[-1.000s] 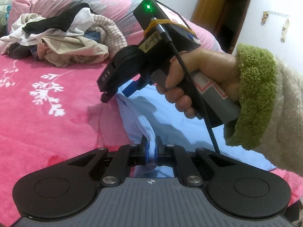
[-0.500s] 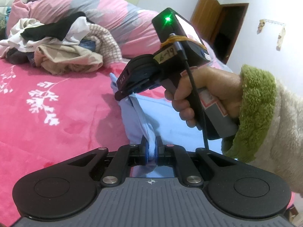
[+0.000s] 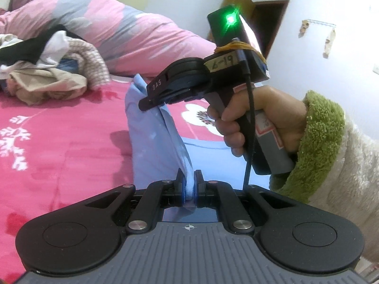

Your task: Fold clothes

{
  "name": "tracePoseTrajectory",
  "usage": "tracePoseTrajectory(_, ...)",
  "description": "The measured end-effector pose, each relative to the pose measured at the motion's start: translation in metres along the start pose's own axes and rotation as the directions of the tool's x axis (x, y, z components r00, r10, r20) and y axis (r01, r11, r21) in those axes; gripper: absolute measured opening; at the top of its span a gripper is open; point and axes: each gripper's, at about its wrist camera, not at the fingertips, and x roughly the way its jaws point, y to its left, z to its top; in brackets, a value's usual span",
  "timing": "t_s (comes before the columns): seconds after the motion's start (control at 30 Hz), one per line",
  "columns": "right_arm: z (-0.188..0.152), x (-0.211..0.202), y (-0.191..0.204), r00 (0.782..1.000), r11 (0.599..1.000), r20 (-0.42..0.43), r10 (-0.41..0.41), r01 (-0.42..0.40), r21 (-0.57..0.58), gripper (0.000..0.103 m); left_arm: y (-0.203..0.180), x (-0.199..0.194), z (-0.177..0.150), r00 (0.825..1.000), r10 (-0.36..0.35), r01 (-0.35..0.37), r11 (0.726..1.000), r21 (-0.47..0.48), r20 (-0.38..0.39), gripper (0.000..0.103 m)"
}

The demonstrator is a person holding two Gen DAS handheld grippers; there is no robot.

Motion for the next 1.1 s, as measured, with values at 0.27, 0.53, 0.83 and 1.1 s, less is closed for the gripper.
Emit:
tracePoseTrajectory(0.27,-0.023,-0.049,-0.056,0.996,0.996,0.088,0.002,-0.01,0.089,0.003,-0.043,0.019,0.005,0.995,-0.09,0.092,0.995,0.048,-0.047,0.004)
tracePoseTrajectory(0.53,-0.083,-0.083,-0.131,0.988,0.966,0.149,-0.043,0.003,0.259,0.003,-0.088,0.056,-0.002,0.97,-0.18,0.202,0.971,0.129,-0.162,0.005)
tracePoseTrajectory(0.83,-0.145,-0.098,-0.209,0.982,0.897,0.171,-0.074,-0.009,0.441,0.003,-0.131,0.108,-0.017,0.929,-0.23,0.29,0.938,0.188,-0.289,0.005)
tracePoseTrajectory(1.1,-0.169,-0.093,-0.255,0.984,0.861,0.167,-0.063,-0.031,0.508,0.003,-0.153,0.141,-0.018,0.909,-0.242,0.323,0.923,0.207,-0.34,0.005)
